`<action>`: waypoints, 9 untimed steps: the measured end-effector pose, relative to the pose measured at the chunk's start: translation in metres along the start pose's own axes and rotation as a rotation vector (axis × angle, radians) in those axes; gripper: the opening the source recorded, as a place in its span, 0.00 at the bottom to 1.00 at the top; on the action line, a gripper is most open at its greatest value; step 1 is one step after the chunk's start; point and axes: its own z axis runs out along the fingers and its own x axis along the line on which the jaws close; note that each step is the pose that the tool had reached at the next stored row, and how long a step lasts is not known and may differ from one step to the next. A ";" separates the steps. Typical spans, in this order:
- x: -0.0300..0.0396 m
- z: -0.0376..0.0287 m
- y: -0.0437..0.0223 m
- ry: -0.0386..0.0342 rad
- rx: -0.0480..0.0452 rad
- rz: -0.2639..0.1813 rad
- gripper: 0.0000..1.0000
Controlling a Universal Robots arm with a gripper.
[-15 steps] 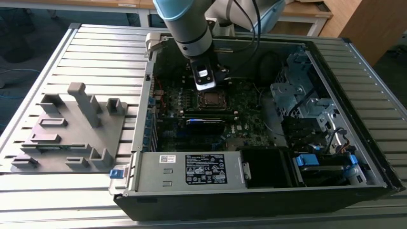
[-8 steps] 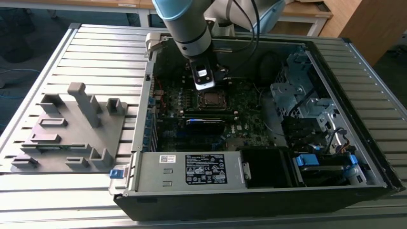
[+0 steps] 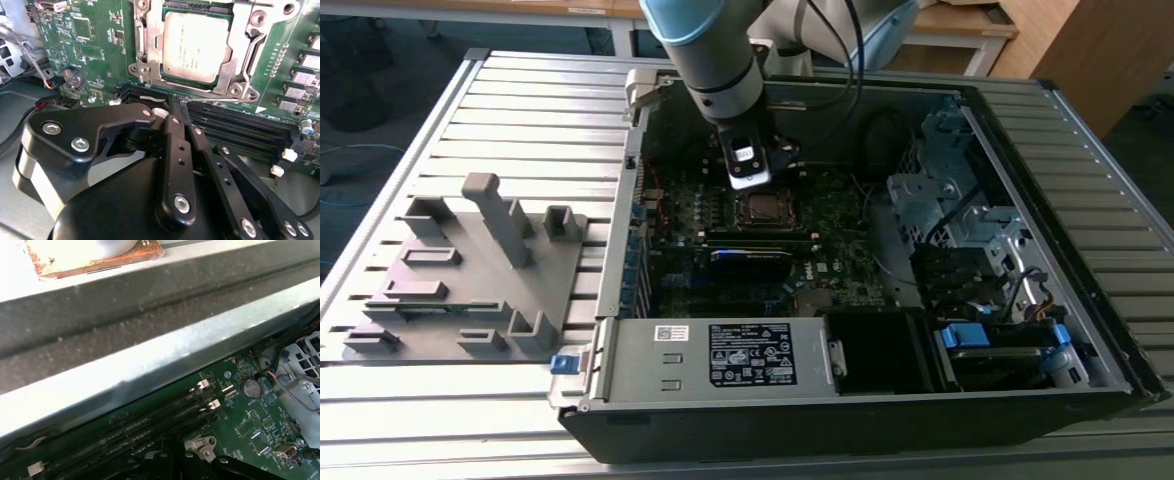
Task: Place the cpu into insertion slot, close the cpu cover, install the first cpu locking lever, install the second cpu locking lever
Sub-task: 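Install the first cpu locking lever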
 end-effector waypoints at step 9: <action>-0.0002 0.0036 -0.0007 -0.0068 0.0152 -0.006 0.10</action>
